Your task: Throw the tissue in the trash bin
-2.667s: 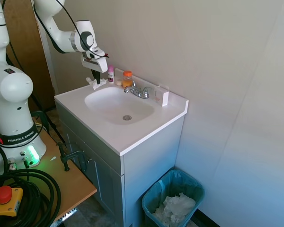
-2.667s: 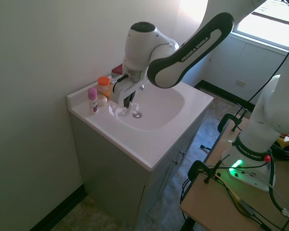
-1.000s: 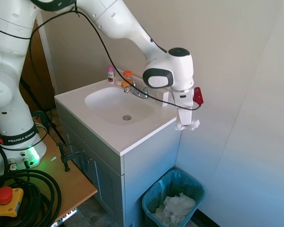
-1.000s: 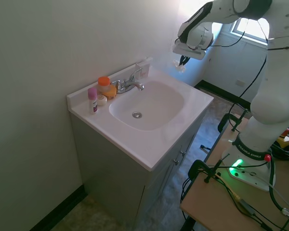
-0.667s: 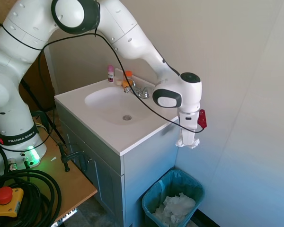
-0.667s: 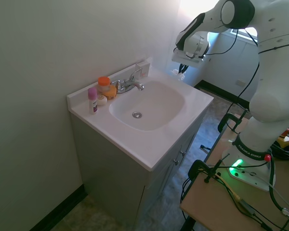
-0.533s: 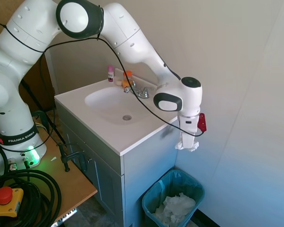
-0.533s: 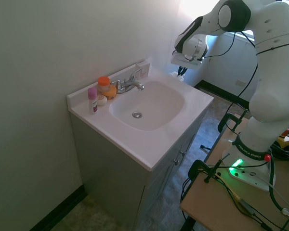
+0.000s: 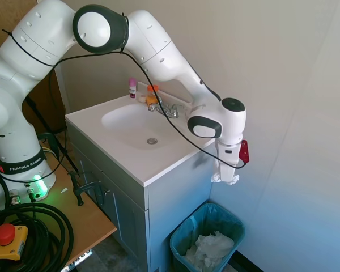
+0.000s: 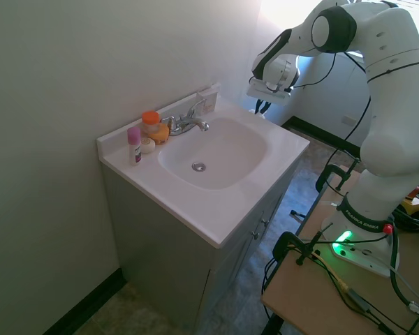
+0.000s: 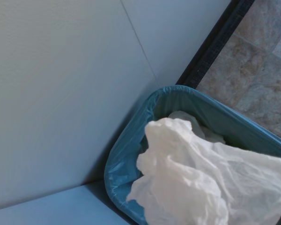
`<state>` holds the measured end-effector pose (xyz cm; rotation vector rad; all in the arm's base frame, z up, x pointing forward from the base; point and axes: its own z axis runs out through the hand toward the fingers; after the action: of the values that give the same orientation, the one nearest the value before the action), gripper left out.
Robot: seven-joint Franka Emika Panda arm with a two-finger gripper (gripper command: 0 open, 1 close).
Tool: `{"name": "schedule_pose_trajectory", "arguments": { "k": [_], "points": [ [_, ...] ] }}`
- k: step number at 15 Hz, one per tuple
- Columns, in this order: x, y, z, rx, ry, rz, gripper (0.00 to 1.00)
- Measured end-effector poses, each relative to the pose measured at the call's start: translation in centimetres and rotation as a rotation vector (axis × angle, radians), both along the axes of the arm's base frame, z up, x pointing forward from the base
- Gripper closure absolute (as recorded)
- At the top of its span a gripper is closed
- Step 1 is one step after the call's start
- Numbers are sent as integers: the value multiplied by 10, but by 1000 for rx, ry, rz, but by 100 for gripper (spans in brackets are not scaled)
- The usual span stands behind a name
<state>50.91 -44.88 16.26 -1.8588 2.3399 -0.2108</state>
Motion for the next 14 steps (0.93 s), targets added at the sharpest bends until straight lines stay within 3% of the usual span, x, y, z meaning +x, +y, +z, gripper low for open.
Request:
{"name": "schedule_pose_trajectory", "arguments": {
  "k": [7,10,14],
  "points": [
    [12,7,18,-18,-25,46,0],
    [7,14,59,-40,-65,75,0],
    [-35,32,130,-77,-117,96,0]
  ]
}}
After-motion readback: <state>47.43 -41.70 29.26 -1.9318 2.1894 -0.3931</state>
